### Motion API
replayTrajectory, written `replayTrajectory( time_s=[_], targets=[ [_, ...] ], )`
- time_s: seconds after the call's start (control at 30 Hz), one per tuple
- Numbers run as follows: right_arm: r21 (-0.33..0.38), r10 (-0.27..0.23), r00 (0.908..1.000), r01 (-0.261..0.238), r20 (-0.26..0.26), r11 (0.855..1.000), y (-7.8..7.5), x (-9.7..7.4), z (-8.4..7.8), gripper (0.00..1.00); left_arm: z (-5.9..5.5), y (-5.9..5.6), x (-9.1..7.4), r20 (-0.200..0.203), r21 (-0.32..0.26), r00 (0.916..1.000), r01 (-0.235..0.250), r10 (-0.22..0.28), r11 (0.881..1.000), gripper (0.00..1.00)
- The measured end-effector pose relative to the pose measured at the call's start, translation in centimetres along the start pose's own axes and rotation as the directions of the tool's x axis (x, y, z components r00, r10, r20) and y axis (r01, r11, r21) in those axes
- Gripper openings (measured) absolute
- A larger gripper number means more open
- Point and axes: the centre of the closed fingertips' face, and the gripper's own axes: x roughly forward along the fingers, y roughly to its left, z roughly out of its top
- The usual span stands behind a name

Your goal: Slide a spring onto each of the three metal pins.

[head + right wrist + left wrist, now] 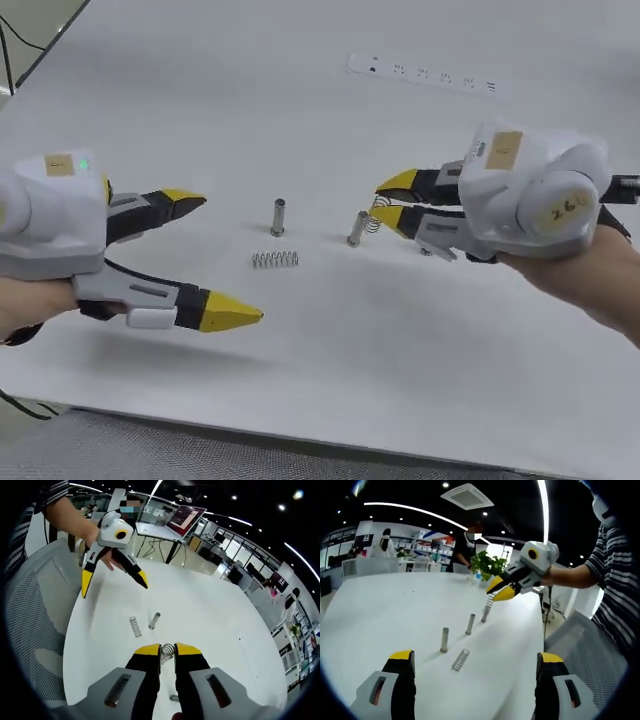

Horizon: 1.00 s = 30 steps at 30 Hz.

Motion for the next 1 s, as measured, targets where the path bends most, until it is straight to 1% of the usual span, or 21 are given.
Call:
replayTrajectory(
  time_s=[0.1, 0.17, 0.23, 0.27, 0.3, 0.37, 0.5, 0.57, 0.7, 0.83, 1.0],
  targets=[
    [0.015, -0.024, 0.9997, 0.024, -0.007, 1.000, -0.6, 0.2, -0.3, 0.07, 0.3, -0.3, 0.0, 0.010, 0.004, 0.9999, 0.013, -0.013, 1.000, 0.98],
    [0.023, -0.035, 0.9994, 0.035, -0.008, 0.999, -0.9, 0.2, -0.3, 0.07, 0.2, -0.3, 0.0, 0.003, 0.010, 0.9998, 0.018, -0.018, 1.000, 0.98],
    [0.035, -0.040, 0.9992, 0.040, -0.004, 0.999, -1.1, 0.2, -0.3, 0.07, 0.3, -0.1, 0.0, 0.002, 0.010, 0.9999, 0.011, -0.011, 1.000, 0.98],
    [0.053, -0.039, 0.9992, 0.039, -0.003, 0.998, -1.3, 0.3, -0.4, 0.07, 0.3, 0.0, 0.0, 0.006, 0.008, 1.0000, 0.006, -0.006, 1.000, 0.98],
    [0.053, -0.041, 0.9992, 0.041, -0.003, 0.998, -1.4, 0.3, -0.4, 0.07, 0.5, 0.0, -0.1, 0.011, 0.008, 0.9999, 0.003, -0.003, 1.000, 0.98],
    [0.057, -0.050, 0.9987, 0.050, -0.005, 0.997, -1.8, 0.4, -0.4, 0.07, 0.6, 0.0, -0.1, 0.016, 0.011, 0.9999, 0.005, -0.005, 1.000, 0.98],
    [0.108, -0.056, 0.9984, 0.055, 0.003, 0.993, -2.4, 0.7, -0.4, 0.07, 0.5, 0.0, -0.1, 0.011, 0.019, 0.9999, 0.011, -0.011, 1.000, 0.98],
    [0.121, -0.057, 0.9983, 0.056, 0.006, 0.991, -2.5, 0.8, -0.3, 0.07, 0.4, 0.0, -0.1, 0.008, 0.019, 0.9999, 0.012, -0.012, 1.000, 0.98],
    [0.117, -0.057, 0.9984, 0.057, -0.006, 0.991, -2.4, 1.0, -0.4, 0.07, 0.3, -0.1, -0.1, 0.005, 0.019, 0.9999, 0.016, -0.016, 1.000, 0.97],
    [0.123, -0.052, 0.9987, 0.052, -0.001, 0.991, -2.3, 1.4, -0.1, 0.07, 0.1, -0.2, -0.2, 0.004, 0.017, 0.9999, 0.012, -0.012, 1.000, 0.96],
    [0.122, -0.041, 0.9991, 0.042, -0.013, 0.992, -1.9, 1.8, -0.5, 0.07, 0.0, -0.2, -0.2, 0.000, 0.017, 1.0000, 0.009, -0.009, 1.000, 0.96]
  ],
)
